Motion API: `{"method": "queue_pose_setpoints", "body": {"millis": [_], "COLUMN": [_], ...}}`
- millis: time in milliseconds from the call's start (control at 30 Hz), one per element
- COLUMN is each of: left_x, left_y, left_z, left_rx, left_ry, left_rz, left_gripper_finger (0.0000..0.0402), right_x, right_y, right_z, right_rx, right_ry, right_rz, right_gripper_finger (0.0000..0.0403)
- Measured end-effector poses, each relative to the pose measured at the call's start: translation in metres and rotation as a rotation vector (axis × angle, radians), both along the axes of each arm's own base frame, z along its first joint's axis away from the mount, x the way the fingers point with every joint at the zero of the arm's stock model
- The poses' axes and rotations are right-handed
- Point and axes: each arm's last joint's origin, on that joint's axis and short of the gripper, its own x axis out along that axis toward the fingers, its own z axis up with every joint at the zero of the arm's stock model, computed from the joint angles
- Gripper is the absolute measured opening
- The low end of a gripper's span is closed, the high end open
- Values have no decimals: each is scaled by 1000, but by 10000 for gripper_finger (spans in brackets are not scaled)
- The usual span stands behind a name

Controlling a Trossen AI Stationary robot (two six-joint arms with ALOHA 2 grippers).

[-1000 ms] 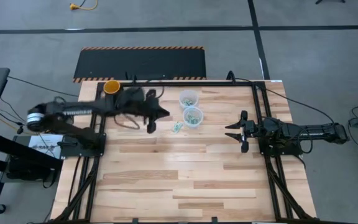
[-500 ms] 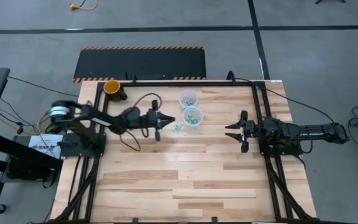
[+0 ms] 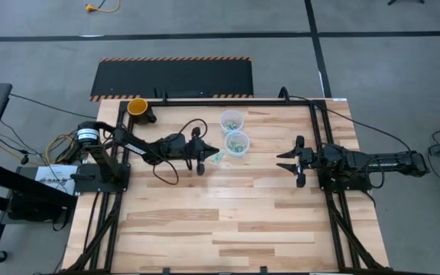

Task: Pick and place items into bin
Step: Put the green stevia packet into the bottom transparent bin

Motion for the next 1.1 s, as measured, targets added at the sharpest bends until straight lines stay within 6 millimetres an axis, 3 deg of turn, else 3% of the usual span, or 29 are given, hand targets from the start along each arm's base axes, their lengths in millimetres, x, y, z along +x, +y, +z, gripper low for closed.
{"method": "queue_pose_setpoints", "body": {"millis": [367,667,1100], "left_x": [-1,0,1], "left_y": [0,-12,-10], "left_z": [-4,-10,-21], "left_rx": [-28,-71,-138], "left_ry": [36,94,298], "left_rz": [34,5,112], "left_gripper_finger": [48,100,186], "right_x": [0,0,0], "right_y": [0,0,0], "right_z": [0,0,0], "right_rx": [0,0,0], "right_ry": [0,0,0], "right_rz": [0,0,0], "right_gripper_finger": [134,134,134]}}
